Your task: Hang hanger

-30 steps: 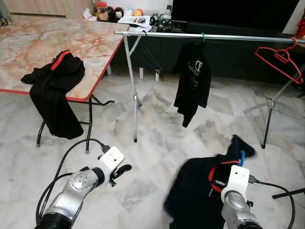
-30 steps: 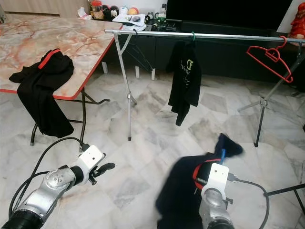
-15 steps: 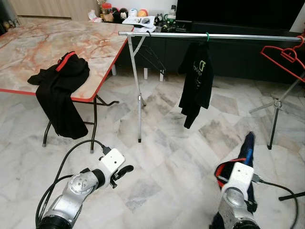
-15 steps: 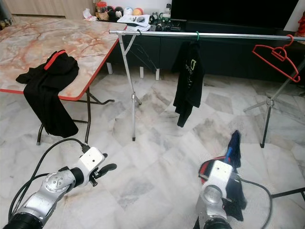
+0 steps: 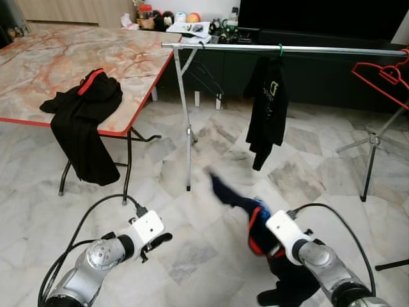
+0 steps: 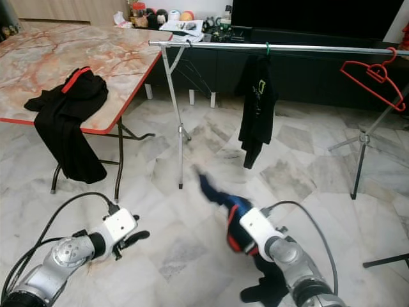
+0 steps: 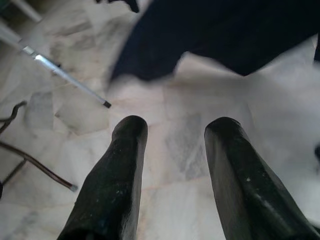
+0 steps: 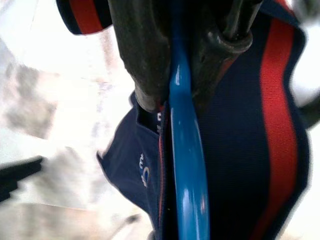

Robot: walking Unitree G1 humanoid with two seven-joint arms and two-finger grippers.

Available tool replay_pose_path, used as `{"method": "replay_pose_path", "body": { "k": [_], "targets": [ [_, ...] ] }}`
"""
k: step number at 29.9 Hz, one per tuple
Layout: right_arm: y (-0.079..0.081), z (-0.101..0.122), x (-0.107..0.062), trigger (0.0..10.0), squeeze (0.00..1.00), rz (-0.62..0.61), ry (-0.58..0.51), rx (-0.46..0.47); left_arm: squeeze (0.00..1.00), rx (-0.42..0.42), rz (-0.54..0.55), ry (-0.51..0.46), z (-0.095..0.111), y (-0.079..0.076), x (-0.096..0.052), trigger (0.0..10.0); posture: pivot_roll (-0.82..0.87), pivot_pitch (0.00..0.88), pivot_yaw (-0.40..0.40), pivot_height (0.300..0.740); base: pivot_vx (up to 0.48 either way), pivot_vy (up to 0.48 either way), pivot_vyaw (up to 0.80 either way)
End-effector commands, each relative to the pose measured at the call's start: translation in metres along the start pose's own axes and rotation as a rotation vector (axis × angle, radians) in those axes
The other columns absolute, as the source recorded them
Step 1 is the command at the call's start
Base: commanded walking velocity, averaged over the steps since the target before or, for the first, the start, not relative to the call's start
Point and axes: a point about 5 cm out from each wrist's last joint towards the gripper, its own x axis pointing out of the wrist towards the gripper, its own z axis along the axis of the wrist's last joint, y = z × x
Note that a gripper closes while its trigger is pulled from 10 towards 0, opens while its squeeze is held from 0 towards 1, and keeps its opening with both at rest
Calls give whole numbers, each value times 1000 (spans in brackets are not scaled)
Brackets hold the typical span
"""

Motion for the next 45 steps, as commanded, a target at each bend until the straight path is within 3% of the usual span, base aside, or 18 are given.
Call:
{"method": "replay_pose_path", "body": {
  "k": [1,5,13,18,21,25,27,28,29,30,32,33,35,41,45],
  "targets": [
    [-6,5,-3,0,0,47,-4,-92,0,30,-47,37,-9,-8,-3,10000,25,99,-12,740,0,0,0],
    [-9,9,-7,0,0,115,-15,-123,0,85,-90,88,-19,-15,-4,10000,28,100,-21,740,0,0,0],
    [-16,49,-8,0,0,153,-178,-145,0,60,-82,148,-36,-21,-2,10000,26,99,-28,740,0,0,0],
    [-10,67,-17,0,0,242,-296,-177,0,-48,29,153,-41,-17,5,10000,16,100,-30,740,0,0,0],
    [-8,67,-21,0,0,263,-305,-201,0,-54,81,158,-40,-13,7,10000,12,101,-31,740,0,0,0],
    [-6,62,-36,0,0,292,-309,-240,0,-162,251,188,-44,0,10,10000,-1,100,-31,740,0,0,0],
    [-6,62,-38,0,0,286,-304,-244,0,-184,276,194,-46,1,9,10000,-3,101,-31,740,0,0,0],
    [-7,61,-39,0,0,287,-302,-247,345,-210,311,199,-47,4,8,10000,-5,101,-30,740,0,0,0],
    [-7,61,-40,0,0,288,-301,-249,345,-228,335,202,-48,6,7,10000,-5,101,-30,740,0,0,0],
    [-7,61,-42,0,0,288,-302,-250,612,-253,357,202,-50,7,6,10000,-3,101,-30,740,0,0,0],
    [-7,62,-44,0,0,289,-307,-251,565,-288,360,189,-51,6,5,10000,-3,100,-31,740,0,0,0],
    [-7,64,-46,0,0,292,-316,-253,412,-304,340,168,-50,3,6,10000,-4,100,-31,740,0,0,0],
    [-6,67,-48,0,0,295,-324,-256,0,-309,308,145,-47,-1,9,10000,-4,99,-33,740,0,0,0],
    [-5,76,-53,0,0,310,-356,-276,0,-340,171,61,-35,-15,19,10000,-3,92,-39,740,0,0,0],
    [-6,80,-58,0,0,329,-370,-296,0,-273,100,73,-34,-20,22,10000,-4,87,-42,740,0,0,0]
  ]
}}
